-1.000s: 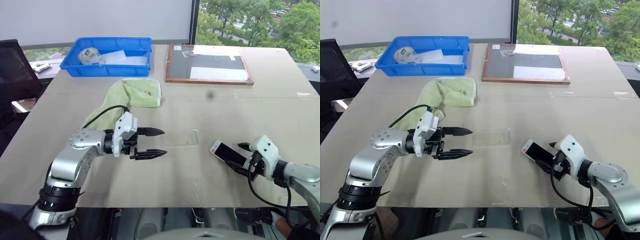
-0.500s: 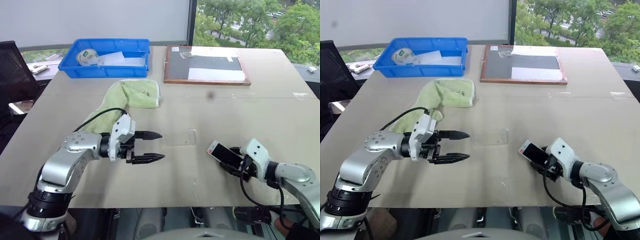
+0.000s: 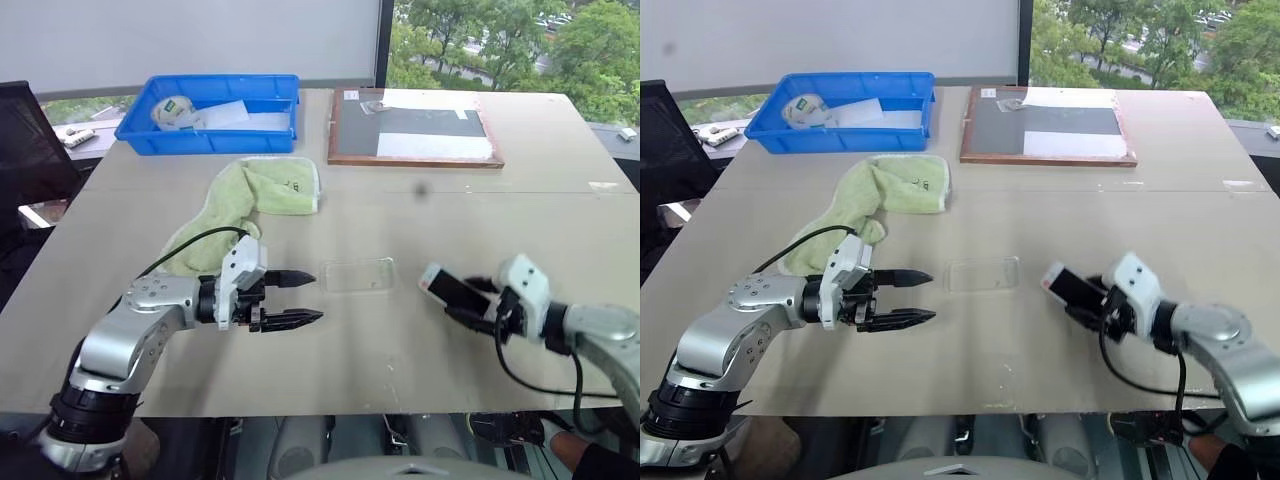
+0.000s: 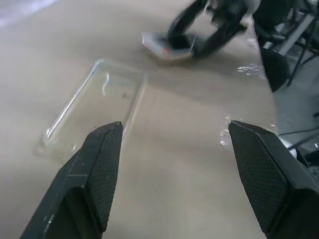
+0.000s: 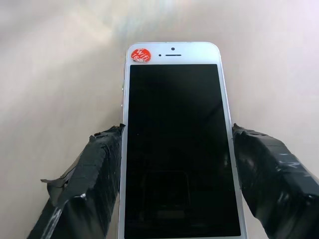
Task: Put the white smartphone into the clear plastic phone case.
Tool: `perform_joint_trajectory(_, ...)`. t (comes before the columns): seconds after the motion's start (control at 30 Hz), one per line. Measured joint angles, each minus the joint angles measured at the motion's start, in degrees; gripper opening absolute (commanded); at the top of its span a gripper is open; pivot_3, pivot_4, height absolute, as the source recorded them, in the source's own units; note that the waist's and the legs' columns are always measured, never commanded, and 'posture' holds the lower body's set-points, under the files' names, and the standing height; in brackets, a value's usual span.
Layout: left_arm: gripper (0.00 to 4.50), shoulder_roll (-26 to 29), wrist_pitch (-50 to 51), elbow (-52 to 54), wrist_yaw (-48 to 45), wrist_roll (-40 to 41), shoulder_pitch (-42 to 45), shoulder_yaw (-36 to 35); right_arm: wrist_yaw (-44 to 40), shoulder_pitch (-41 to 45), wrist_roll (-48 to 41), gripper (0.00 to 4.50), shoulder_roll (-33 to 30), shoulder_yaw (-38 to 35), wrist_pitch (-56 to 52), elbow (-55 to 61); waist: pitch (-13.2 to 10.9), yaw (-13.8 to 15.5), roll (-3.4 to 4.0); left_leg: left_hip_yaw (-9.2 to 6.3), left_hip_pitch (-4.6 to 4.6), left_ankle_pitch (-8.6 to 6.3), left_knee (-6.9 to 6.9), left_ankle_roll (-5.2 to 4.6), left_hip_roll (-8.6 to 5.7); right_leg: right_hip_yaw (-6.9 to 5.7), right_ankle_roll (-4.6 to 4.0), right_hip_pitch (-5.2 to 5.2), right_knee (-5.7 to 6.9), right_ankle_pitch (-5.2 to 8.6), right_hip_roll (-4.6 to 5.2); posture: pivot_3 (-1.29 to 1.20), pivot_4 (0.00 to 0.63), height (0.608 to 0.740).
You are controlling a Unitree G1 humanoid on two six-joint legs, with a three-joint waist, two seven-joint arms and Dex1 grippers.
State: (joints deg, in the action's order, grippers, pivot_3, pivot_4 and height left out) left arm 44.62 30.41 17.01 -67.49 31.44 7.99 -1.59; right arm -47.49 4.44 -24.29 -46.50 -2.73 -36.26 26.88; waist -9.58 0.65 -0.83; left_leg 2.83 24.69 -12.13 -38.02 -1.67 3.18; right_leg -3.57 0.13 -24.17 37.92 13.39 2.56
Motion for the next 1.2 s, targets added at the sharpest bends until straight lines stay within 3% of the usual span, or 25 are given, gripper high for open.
perform_joint_trajectory(0.1, 3.46, -0.24, -0.30, -0.14, 0.98, -0.61, -0.62, 0.27, -3.55, 10.49, -0.01, 2.94, -0.77, 3.64, -0.12, -1.63, -0.02, 0.05, -0.02, -0.03, -0.02, 0.01, 0.28, 0.00, 0.01, -0.02, -0.01, -0.05, -0.07, 0.01, -0.34, 0.00, 0.150, 0.740)
perform_joint_trajectory(0.27, 3.46, -0.49, -1.27, -0.58, 1.56, -2.07, -1.50, 1.59, -9.24, 25.10, 7.19, 2.94, 2.37, 17.92, 2.87, -12.03, -0.05, 0.25, -0.05, 0.06, 0.08, 0.02, 0.60, -0.01, -0.03, 0.13, 0.13, -0.29, -0.08, -0.08, -0.53, 0.00, 0.150, 0.740)
perform_joint_trajectory(0.43, 3.46, -0.39, -1.75, -0.76, 2.02, -2.24, -2.05, 1.80, -14.14, 32.71, 16.15, 2.94, 6.55, 29.08, 9.26, -22.73, -0.06, 0.10, -0.05, 0.33, 0.14, 0.02, 0.63, -0.01, -0.02, 0.23, 0.17, -0.45, -0.06, -0.10, -0.55, 0.00, 0.150, 0.740)
perform_joint_trajectory(0.63, 3.46, 0.27, -2.77, -0.80, 3.57, -3.30, -4.51, 0.75, -18.30, 35.37, 20.67, 2.94, 8.82, 32.73, 13.35, -25.73, -0.06, 0.13, -0.06, 0.55, 0.04, 0.02, 0.60, -0.01, 0.08, 0.31, 0.18, -0.49, -0.02, -0.11, -0.53, 0.00, 0.150, 0.740)
perform_joint_trajectory(1.2, 3.46, 0.30, -5.00, -4.67, 3.94, -6.53, -3.31, 0.59, -20.69, 40.27, 31.16, 2.93, 14.09, 38.48, 6.41, -23.60, 0.08, -0.35, -0.14, 0.75, -0.20, 0.03, 0.59, 0.00, 0.11, 0.44, 0.08, -0.46, 0.13, -0.12, -0.56, 0.00, 0.150, 0.740)
